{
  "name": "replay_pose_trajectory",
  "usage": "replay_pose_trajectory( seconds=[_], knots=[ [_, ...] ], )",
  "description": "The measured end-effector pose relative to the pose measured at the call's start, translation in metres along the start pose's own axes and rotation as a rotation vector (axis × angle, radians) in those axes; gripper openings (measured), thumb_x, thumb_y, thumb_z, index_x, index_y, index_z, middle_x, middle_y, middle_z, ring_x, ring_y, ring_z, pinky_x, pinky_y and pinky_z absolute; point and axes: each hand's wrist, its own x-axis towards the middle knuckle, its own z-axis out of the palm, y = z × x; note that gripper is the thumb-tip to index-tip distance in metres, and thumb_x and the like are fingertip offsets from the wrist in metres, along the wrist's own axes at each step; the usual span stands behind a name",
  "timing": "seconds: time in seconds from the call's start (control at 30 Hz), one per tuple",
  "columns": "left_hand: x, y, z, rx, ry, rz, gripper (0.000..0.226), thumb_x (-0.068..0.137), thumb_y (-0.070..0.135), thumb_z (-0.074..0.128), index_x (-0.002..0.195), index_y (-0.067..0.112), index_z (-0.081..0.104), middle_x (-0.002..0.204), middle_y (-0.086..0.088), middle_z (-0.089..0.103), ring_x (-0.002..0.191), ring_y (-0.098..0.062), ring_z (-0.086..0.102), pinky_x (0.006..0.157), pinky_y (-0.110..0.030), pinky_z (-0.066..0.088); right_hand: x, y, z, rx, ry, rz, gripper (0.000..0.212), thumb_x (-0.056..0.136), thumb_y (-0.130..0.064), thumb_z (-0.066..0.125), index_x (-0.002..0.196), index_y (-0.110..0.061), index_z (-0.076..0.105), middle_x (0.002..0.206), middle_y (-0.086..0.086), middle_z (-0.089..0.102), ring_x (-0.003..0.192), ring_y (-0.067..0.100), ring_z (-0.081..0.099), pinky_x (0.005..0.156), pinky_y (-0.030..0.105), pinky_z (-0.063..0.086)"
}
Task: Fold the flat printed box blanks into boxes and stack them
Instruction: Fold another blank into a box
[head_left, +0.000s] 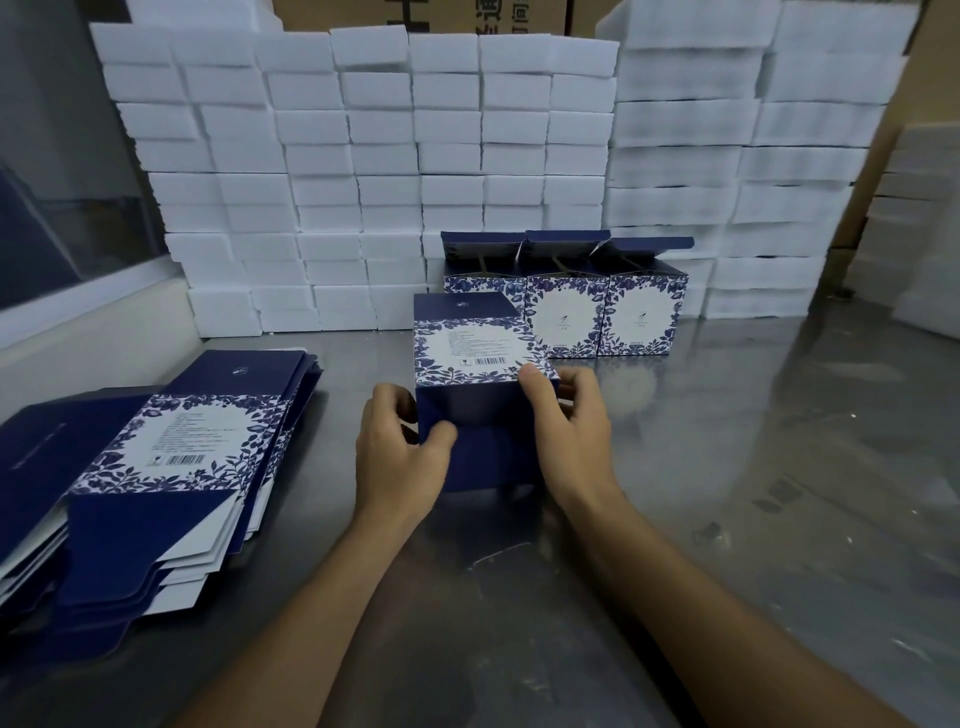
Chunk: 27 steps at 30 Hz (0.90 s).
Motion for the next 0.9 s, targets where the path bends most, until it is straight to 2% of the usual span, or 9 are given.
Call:
replay_pose_trajectory(
  seconds=[0.1, 0.2, 0.27, 0.33, 0.4, 0.53, 0.73, 0.83, 0.9],
  knots=[
    [0.002, 0.003, -0.006, -0.267, -0.010, 0.037, 0.023, 0.063, 0.018, 0.052, 0.082, 0.006, 0.057, 0.078, -0.003, 0.060, 0.073, -0.015, 0.054, 0.061, -0.026, 0.041, 0.002, 0.002, -0.003, 0.013, 0.056, -0.022, 0.038, 0.068, -0.064, 0.058, 0.094, -0.037, 0.058, 0.095, -0.015, 0.065, 0.080, -0.012, 0.058, 0.065, 0.007, 0.043],
    [0.004, 0.003, -0.010, -0.354, 0.027, -0.030, 0.017, 0.070, 0.014, 0.047, 0.075, 0.011, 0.063, 0.071, 0.005, 0.064, 0.072, -0.012, 0.059, 0.063, -0.023, 0.043, 0.005, 0.004, -0.005, 0.062, 0.100, -0.026, 0.028, 0.069, -0.055, 0.057, 0.093, -0.041, 0.061, 0.092, -0.015, 0.067, 0.081, -0.005, 0.059, 0.073, 0.018, 0.046],
    [0.004, 0.001, -0.005, -0.259, 0.070, -0.036, 0.021, 0.082, 0.003, 0.051, 0.074, 0.019, 0.062, 0.069, 0.013, 0.064, 0.071, -0.008, 0.059, 0.061, -0.017, 0.045, 0.005, 0.005, -0.004, 0.075, 0.122, -0.035, 0.025, 0.070, -0.051, 0.057, 0.092, -0.041, 0.062, 0.089, -0.017, 0.068, 0.081, -0.001, 0.060, 0.075, 0.023, 0.047],
    [0.005, -0.002, 0.003, -0.196, 0.095, -0.075, 0.031, 0.088, -0.004, 0.052, 0.083, 0.026, 0.059, 0.079, 0.016, 0.064, 0.074, -0.003, 0.058, 0.057, -0.015, 0.045, 0.004, 0.004, -0.003, 0.080, 0.143, -0.055, 0.020, 0.072, -0.045, 0.056, 0.090, -0.039, 0.062, 0.086, -0.021, 0.067, 0.079, -0.003, 0.059, 0.074, 0.021, 0.045],
    [0.007, -0.006, 0.009, -0.208, 0.072, -0.164, 0.028, 0.094, 0.003, 0.051, 0.093, 0.031, 0.054, 0.098, 0.010, 0.063, 0.083, -0.009, 0.060, 0.059, -0.020, 0.046, 0.004, 0.003, -0.003, 0.085, 0.149, -0.065, 0.019, 0.075, -0.035, 0.055, 0.093, -0.035, 0.062, 0.089, -0.015, 0.067, 0.080, 0.001, 0.059, 0.074, 0.026, 0.047],
    [0.009, -0.008, 0.011, -0.240, 0.043, -0.210, 0.026, 0.097, 0.007, 0.047, 0.096, 0.033, 0.050, 0.106, 0.004, 0.064, 0.089, -0.017, 0.063, 0.078, -0.038, 0.053, 0.004, -0.001, -0.005, 0.096, 0.125, -0.104, 0.024, 0.076, -0.022, 0.051, 0.097, -0.027, 0.061, 0.093, -0.005, 0.066, 0.082, 0.008, 0.059, 0.075, 0.031, 0.049],
    [0.008, -0.008, 0.003, -0.313, 0.023, -0.166, 0.049, 0.088, -0.007, 0.056, 0.102, 0.040, 0.047, 0.111, 0.014, 0.060, 0.097, -0.003, 0.063, 0.077, -0.027, 0.054, 0.004, 0.004, -0.010, -0.020, 0.004, -0.082, 0.035, 0.076, -0.021, 0.050, 0.110, -0.030, 0.055, 0.108, -0.003, 0.065, 0.096, 0.015, 0.062, 0.080, 0.041, 0.056],
    [0.006, -0.009, 0.002, -0.230, -0.018, -0.093, 0.058, 0.084, -0.011, 0.057, 0.101, 0.041, 0.040, 0.112, 0.019, 0.055, 0.097, -0.002, 0.061, 0.071, -0.018, 0.049, 0.005, 0.006, -0.011, -0.074, -0.039, -0.066, 0.041, 0.073, -0.021, 0.051, 0.111, -0.036, 0.049, 0.111, -0.006, 0.064, 0.101, 0.016, 0.064, 0.078, 0.034, 0.056],
    [0.004, -0.010, 0.003, -0.183, -0.030, -0.068, 0.060, 0.082, -0.012, 0.059, 0.101, 0.042, 0.039, 0.112, 0.023, 0.052, 0.096, 0.005, 0.059, 0.066, -0.011, 0.048, 0.005, 0.010, -0.012, -0.131, -0.043, -0.063, 0.043, 0.071, -0.017, 0.056, 0.110, -0.034, 0.046, 0.111, -0.006, 0.061, 0.102, 0.010, 0.062, 0.077, 0.025, 0.052]
  ],
)
